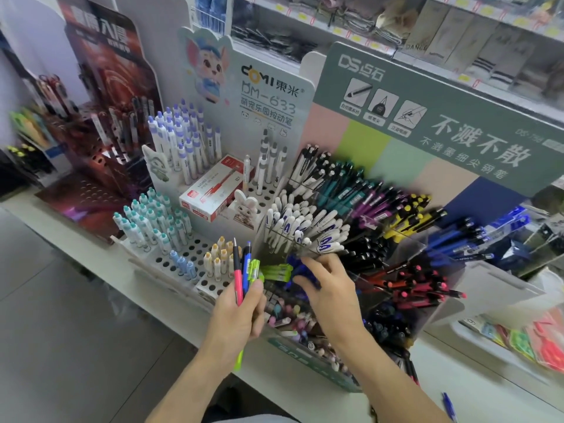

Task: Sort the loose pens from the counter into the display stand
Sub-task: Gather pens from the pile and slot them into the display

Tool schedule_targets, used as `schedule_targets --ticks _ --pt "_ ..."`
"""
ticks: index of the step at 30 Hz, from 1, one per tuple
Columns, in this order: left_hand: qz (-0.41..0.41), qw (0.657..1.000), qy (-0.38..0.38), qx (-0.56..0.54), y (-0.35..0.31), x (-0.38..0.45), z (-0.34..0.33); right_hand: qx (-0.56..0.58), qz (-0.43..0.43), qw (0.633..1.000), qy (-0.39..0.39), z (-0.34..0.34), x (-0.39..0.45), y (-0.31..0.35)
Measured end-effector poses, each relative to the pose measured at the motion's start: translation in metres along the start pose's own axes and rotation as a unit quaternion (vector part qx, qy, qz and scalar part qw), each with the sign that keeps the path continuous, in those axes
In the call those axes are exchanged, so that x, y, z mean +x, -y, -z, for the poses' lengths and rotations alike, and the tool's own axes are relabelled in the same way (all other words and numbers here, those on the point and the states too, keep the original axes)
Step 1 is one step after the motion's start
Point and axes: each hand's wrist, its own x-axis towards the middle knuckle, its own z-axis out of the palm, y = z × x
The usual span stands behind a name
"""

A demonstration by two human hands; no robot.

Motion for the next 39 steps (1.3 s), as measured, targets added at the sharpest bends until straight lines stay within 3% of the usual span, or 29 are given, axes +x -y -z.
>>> schedule_targets --ticks 4,9,12,15,17,20,23,25,29,33,35,39 --pt "0.026 0.998 0.030 -0.043 -0.006 -0.008 -0.004 0.005 0.064 0.997 0.039 0.003 -0.021 0.004" --pt "0.116 0.966 0.133 -0.187 -0.014 -0.017 -0.009 0.007 0.093 0.995 0.015 0.001 -0.011 0.002" --pt "0.132 0.958 0.170 -0.189 -0.014 -0.022 -0.014 0.145 -0.019 0.989 0.000 0.025 -0.007 0.025" --pt "0.138 0.958 0.202 -0.146 -0.014 -0.024 -0.023 0.345 -0.171 0.920 0.066 0.061 -0.012 0.045" --pt "0.145 0.953 0.234 -0.126 -0.014 -0.026 -0.031 0.334 -0.169 0.923 0.085 0.079 -0.019 0.041" --pt "0.156 0.940 0.290 -0.093 -0.015 -0.028 -0.045 0.349 -0.215 0.912 0.021 0.102 -0.026 0.024" --pt "0.148 0.934 0.323 -0.030 -0.015 -0.028 -0.059 0.392 -0.279 0.871 -0.102 0.125 -0.033 0.008" --pt "0.132 0.939 0.317 0.025 -0.012 -0.027 -0.066 0.401 -0.297 0.856 -0.138 0.139 -0.039 0.002" --pt "0.089 0.950 0.285 0.095 -0.009 -0.021 -0.077 0.438 -0.283 0.842 -0.137 0.156 -0.047 0.003" --pt "0.100 0.986 0.133 -0.007 -0.013 -0.013 -0.065 0.388 -0.257 0.842 -0.273 0.147 -0.039 0.011" --pt "0.108 0.988 0.082 -0.073 -0.016 -0.009 -0.051 0.372 -0.214 0.858 -0.281 0.128 -0.034 0.020" --pt "0.095 0.984 0.029 -0.145 -0.015 -0.007 -0.022 0.302 -0.116 0.923 -0.210 0.070 -0.018 0.021"
